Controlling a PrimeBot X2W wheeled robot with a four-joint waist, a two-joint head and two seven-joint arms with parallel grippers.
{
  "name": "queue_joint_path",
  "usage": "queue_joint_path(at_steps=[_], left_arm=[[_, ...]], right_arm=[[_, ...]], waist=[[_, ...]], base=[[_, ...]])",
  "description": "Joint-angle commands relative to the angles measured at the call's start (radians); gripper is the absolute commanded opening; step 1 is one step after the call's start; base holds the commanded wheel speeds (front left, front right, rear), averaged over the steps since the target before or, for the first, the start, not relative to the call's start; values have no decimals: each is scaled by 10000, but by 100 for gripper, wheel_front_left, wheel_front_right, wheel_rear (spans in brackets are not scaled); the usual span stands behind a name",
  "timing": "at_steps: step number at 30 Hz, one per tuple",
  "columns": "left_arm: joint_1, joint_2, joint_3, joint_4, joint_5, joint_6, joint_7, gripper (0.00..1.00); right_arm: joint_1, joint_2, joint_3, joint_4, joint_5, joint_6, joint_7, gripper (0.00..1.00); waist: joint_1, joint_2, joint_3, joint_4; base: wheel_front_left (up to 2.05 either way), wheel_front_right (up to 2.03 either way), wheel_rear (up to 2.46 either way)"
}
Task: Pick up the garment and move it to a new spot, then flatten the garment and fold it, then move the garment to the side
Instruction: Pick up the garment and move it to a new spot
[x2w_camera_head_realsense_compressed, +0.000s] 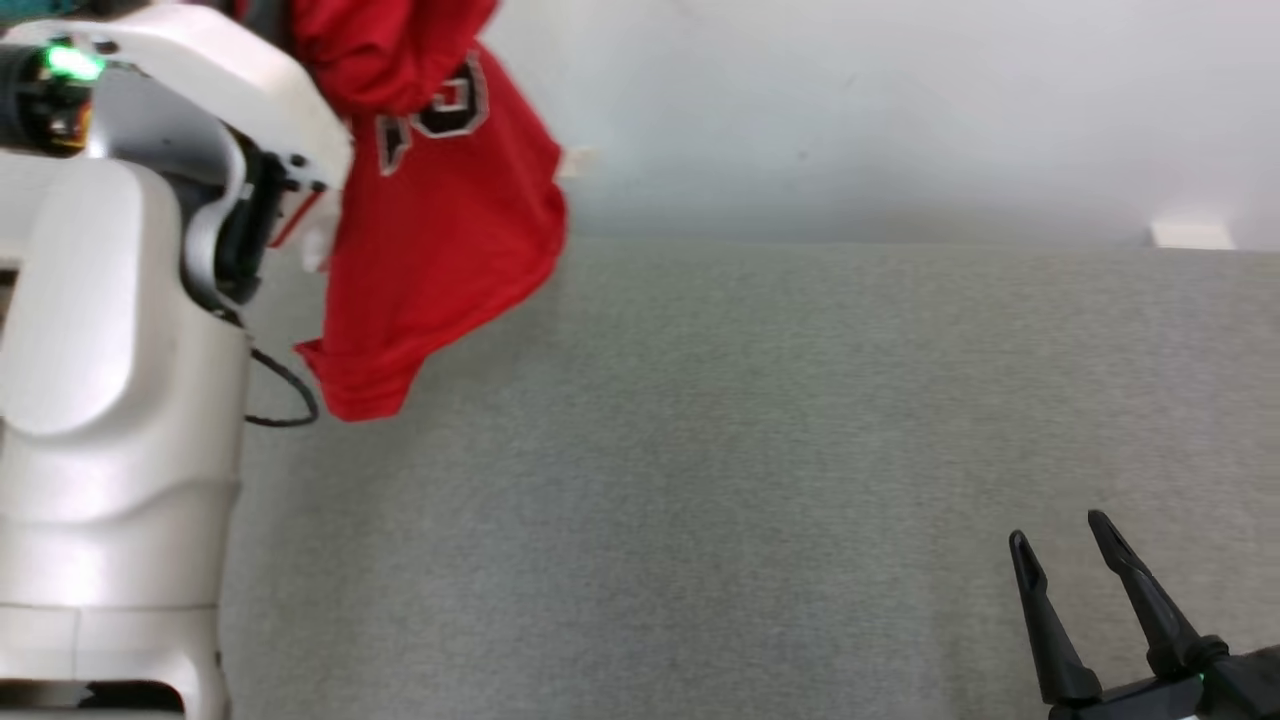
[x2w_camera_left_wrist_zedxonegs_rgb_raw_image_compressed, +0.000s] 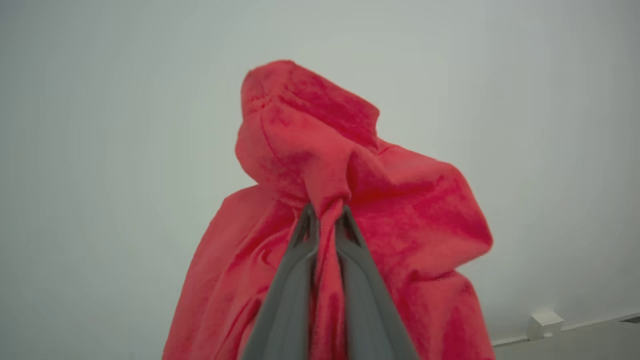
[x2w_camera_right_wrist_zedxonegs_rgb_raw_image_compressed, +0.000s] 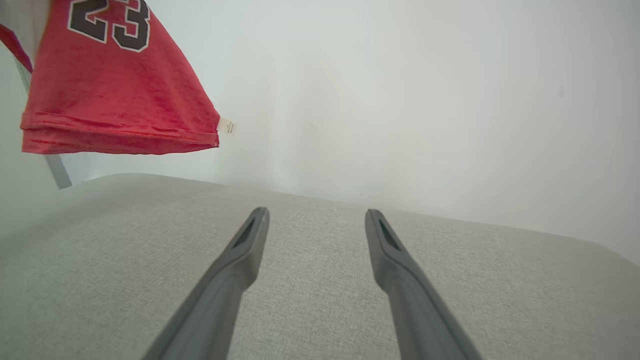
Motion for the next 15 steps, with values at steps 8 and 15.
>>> queue_joint_path(at_steps=[8, 15], left_arm=[[1397, -612, -902, -3186, -969, -304, 1525, 0], [2972, -1264, -1840, -5319, -1411, -125, 2503, 0]], right_arm=[[302, 243, -66, 14, -95, -21, 5, 100], [350, 384, -236, -37, -35, -21, 7, 100]], waist=[[1, 0, -539, -1333], [1, 0, -377, -2126]], base=[[0, 0, 0], [0, 0, 0]])
